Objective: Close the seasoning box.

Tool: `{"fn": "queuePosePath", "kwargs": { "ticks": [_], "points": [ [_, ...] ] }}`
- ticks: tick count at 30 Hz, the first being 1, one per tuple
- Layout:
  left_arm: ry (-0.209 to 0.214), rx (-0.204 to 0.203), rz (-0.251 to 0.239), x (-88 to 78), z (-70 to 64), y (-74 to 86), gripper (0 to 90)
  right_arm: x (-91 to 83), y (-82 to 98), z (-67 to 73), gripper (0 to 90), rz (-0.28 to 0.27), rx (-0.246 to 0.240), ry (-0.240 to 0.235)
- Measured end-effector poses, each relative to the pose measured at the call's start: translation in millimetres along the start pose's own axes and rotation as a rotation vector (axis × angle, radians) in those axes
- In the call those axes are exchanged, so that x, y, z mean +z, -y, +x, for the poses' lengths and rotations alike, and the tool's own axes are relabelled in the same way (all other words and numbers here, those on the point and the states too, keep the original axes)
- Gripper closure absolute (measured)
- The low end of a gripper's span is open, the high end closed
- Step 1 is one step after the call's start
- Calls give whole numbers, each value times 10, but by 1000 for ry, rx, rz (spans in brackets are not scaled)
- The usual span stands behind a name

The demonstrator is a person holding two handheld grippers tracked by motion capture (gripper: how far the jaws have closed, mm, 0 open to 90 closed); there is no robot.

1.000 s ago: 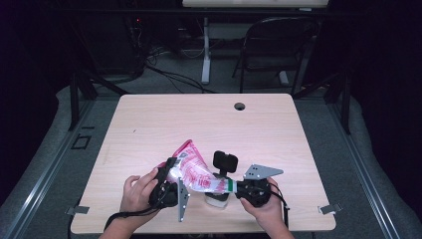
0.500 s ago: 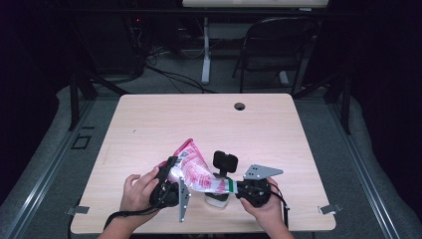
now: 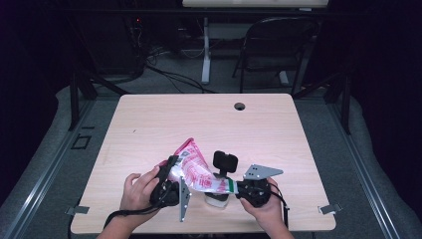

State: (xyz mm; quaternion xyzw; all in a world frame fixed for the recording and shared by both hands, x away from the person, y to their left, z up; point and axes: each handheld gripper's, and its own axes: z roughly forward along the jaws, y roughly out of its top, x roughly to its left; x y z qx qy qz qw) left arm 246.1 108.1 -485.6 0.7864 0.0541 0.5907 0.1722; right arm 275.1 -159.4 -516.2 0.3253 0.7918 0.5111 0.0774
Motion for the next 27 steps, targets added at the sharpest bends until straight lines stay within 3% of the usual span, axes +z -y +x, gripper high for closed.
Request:
{"fn": "queuePosePath", "kwargs": {
  "ticks": [27],
  "points": [
    [-7,27,-15,-8,31,-66,714,8,3,-8,900,2,2,2]
  ]
}}
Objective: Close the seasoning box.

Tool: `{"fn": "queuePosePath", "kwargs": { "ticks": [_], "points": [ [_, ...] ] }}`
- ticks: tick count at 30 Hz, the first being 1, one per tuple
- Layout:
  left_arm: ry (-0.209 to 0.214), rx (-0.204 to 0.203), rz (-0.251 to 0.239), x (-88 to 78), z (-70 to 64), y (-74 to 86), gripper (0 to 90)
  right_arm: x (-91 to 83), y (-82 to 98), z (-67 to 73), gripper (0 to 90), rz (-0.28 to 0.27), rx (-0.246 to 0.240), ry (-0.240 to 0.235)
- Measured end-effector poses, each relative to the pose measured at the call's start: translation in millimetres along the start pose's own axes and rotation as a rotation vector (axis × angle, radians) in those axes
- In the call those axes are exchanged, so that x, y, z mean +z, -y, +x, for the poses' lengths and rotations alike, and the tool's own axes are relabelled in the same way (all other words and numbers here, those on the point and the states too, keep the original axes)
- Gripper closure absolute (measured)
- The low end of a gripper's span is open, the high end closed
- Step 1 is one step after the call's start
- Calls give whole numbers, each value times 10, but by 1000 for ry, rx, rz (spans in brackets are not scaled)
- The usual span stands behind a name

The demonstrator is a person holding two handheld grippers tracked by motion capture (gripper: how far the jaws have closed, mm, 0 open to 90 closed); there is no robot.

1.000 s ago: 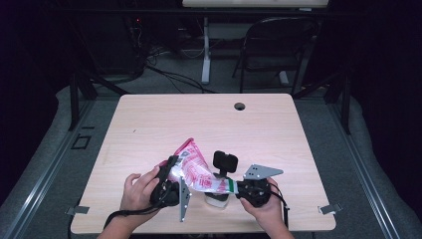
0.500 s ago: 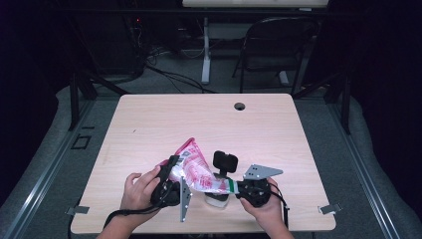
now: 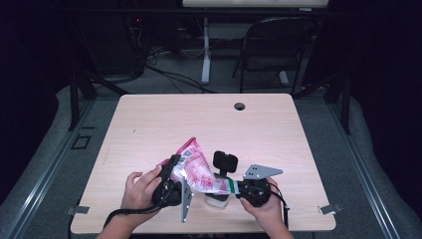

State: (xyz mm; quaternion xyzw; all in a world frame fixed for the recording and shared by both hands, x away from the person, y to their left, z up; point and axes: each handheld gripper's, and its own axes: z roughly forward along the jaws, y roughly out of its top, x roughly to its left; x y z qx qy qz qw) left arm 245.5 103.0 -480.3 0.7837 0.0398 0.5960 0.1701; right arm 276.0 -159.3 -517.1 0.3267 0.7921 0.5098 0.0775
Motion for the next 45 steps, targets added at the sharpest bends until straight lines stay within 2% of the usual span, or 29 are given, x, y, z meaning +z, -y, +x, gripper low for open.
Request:
{"fn": "queuePosePath", "kwargs": {
  "ticks": [12,17,27,45],
  "points": [
    [-3,9,-3,-6,32,-22,716,9,7,-7,900,-4,9,-11],
    [0,-1,-6,-3,42,-26,718,16,14,-5,900,-11,15,-16],
    [0,5,-7,-1,53,-31,721,22,26,-10,900,5,9,-22],
    [5,13,-3,-5,65,-44,721,26,34,-19,900,2,20,-27]
  ]
}}
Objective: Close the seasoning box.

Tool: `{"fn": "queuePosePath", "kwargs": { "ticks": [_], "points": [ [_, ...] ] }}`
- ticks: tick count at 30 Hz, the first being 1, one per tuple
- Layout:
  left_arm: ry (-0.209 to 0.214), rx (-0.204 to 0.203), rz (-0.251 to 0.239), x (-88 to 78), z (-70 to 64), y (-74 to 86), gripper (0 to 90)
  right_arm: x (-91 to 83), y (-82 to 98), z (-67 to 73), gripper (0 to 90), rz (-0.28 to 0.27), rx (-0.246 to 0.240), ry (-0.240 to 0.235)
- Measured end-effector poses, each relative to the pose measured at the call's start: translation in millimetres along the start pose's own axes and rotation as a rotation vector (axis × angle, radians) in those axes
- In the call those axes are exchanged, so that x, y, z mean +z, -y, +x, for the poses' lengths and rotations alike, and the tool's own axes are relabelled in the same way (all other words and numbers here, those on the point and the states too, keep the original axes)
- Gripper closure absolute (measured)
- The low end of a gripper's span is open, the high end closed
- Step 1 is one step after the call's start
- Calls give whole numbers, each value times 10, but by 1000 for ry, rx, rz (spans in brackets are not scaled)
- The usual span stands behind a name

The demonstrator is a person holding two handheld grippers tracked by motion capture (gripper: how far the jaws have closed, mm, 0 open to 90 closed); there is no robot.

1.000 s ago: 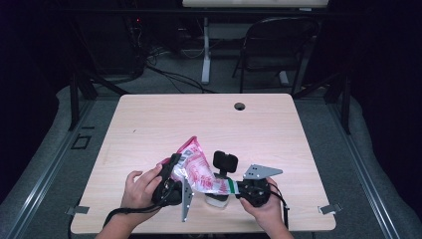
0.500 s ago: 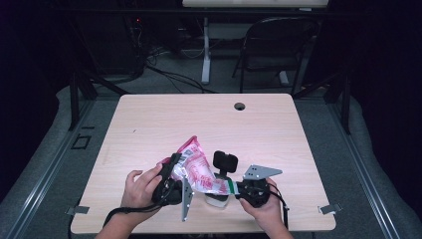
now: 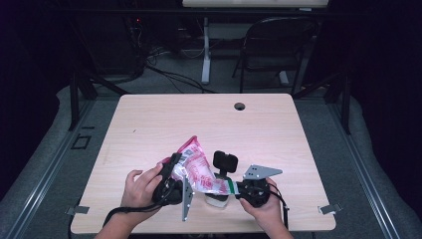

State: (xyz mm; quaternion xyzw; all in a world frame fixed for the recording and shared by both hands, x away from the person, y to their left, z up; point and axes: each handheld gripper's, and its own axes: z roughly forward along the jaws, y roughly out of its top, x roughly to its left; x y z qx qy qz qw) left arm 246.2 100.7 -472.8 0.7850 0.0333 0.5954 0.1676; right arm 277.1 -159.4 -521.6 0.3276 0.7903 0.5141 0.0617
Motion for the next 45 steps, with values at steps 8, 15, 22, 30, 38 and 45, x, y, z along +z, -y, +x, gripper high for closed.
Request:
{"fn": "queuePosePath", "kwargs": {
  "ticks": [8,15,22,30,38,45],
  "points": [
    [-6,4,1,-2,5,-9,721,5,4,-15,900,-4,7,-7],
    [-4,5,-3,4,0,-14,721,-2,5,-19,900,-1,6,-5],
    [-1,14,-1,5,6,-19,721,4,8,-20,900,-5,9,-7],
    [0,24,5,5,11,-28,721,4,9,-23,900,-4,10,-7],
    [2,30,6,10,14,-32,721,2,10,-26,900,-2,10,-6],
    [7,31,6,11,24,-36,721,4,10,-25,900,-4,10,-6]
  ]
}}
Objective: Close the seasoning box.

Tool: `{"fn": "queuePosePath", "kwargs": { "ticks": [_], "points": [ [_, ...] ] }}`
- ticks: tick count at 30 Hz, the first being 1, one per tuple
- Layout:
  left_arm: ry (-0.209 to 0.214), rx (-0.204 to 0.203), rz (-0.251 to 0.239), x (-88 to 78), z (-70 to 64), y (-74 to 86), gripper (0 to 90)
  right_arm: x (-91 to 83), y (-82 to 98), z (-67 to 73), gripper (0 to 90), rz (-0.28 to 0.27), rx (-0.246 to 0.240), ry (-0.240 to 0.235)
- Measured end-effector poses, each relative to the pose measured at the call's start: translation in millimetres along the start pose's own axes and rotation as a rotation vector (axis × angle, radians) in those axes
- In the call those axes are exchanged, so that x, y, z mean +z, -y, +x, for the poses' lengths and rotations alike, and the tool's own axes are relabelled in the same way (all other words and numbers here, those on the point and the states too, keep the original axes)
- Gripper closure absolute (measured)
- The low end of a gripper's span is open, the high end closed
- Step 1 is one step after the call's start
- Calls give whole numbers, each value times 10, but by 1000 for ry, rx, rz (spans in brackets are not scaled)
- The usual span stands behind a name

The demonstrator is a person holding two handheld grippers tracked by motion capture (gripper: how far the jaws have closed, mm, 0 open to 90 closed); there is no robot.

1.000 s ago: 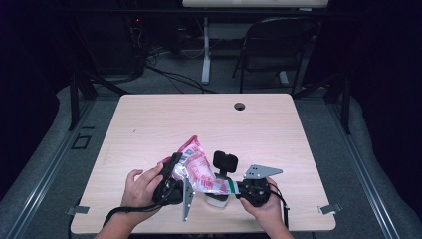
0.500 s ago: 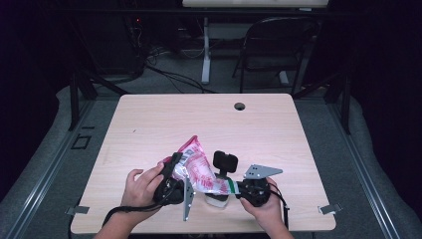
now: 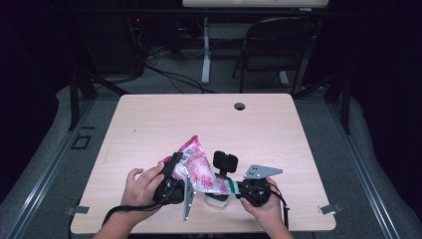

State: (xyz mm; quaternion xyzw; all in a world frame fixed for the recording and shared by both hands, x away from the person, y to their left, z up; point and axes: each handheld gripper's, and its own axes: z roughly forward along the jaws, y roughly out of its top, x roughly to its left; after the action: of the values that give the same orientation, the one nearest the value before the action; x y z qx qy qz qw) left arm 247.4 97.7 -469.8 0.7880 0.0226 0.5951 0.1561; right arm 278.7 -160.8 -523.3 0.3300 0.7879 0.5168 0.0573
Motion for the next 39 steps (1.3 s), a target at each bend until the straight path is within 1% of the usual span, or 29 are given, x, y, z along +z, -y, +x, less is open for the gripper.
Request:
{"fn": "queuePosePath", "kwargs": {
  "ticks": [11,16,23,39],
  "points": [
    [0,4,-3,7,19,-21,721,-8,3,-9,900,-2,1,1],
    [-3,5,-5,8,28,-28,721,-5,5,-9,900,-12,8,-4],
    [-4,6,-5,7,28,-28,721,-6,4,-14,900,0,0,-1],
    [-5,5,-6,0,42,-27,722,2,4,-9,900,0,-3,-2]
  ]
}}
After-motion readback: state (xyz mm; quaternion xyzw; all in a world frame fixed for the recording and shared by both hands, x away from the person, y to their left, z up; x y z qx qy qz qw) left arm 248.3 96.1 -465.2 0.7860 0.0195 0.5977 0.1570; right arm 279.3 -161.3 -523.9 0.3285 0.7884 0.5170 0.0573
